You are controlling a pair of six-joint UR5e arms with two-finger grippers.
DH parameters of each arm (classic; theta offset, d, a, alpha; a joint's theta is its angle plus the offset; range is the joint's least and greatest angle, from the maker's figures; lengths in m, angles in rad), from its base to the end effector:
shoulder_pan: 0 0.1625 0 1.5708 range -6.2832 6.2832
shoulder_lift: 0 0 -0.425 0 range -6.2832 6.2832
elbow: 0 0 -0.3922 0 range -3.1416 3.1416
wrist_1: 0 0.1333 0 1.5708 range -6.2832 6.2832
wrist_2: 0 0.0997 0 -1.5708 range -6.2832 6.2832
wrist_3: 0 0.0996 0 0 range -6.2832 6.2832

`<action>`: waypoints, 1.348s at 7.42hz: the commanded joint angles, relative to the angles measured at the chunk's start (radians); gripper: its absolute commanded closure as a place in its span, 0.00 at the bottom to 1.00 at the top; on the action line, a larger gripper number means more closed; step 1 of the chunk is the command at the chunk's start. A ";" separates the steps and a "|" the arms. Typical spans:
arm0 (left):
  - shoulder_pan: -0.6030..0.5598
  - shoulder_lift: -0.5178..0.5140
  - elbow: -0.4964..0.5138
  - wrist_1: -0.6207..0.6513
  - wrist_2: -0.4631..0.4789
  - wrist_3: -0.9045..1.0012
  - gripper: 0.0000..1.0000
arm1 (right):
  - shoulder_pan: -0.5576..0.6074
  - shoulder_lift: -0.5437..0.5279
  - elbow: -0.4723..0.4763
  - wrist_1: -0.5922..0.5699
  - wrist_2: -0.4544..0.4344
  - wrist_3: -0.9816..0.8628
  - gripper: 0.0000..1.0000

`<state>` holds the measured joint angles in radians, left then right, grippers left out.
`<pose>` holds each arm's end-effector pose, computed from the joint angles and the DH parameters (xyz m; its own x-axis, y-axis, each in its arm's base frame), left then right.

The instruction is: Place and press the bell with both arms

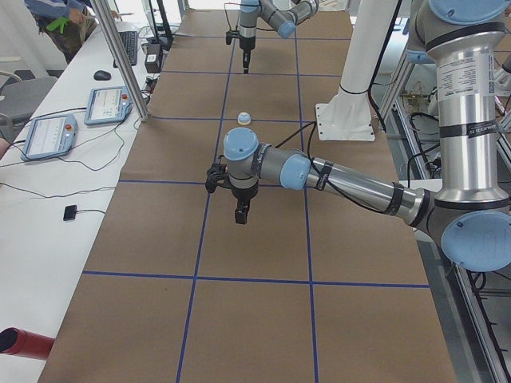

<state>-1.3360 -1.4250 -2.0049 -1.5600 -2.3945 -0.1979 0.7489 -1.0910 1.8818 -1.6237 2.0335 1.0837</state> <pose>0.0412 -0.4309 0.5093 0.6461 0.1628 -0.7457 -0.0986 0.9866 0.1299 -0.3832 -0.4775 0.2596 0.6611 0.0427 0.7491 -0.0904 0.9956 0.0230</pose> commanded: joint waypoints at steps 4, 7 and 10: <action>-0.032 0.029 0.002 -0.006 -0.002 0.067 0.00 | 0.474 -0.396 0.108 0.005 0.218 -0.588 0.01; -0.097 0.037 0.021 0.001 0.001 0.138 0.00 | 0.724 -0.541 0.050 -0.002 0.221 -0.962 0.01; -0.157 0.037 0.093 -0.006 0.000 0.189 0.00 | 0.820 -0.579 -0.059 0.004 0.284 -1.114 0.01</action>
<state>-1.4741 -1.3893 -1.9363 -1.5616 -2.3933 -0.0277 1.5305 -1.6512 1.8557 -1.6222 2.3006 0.0283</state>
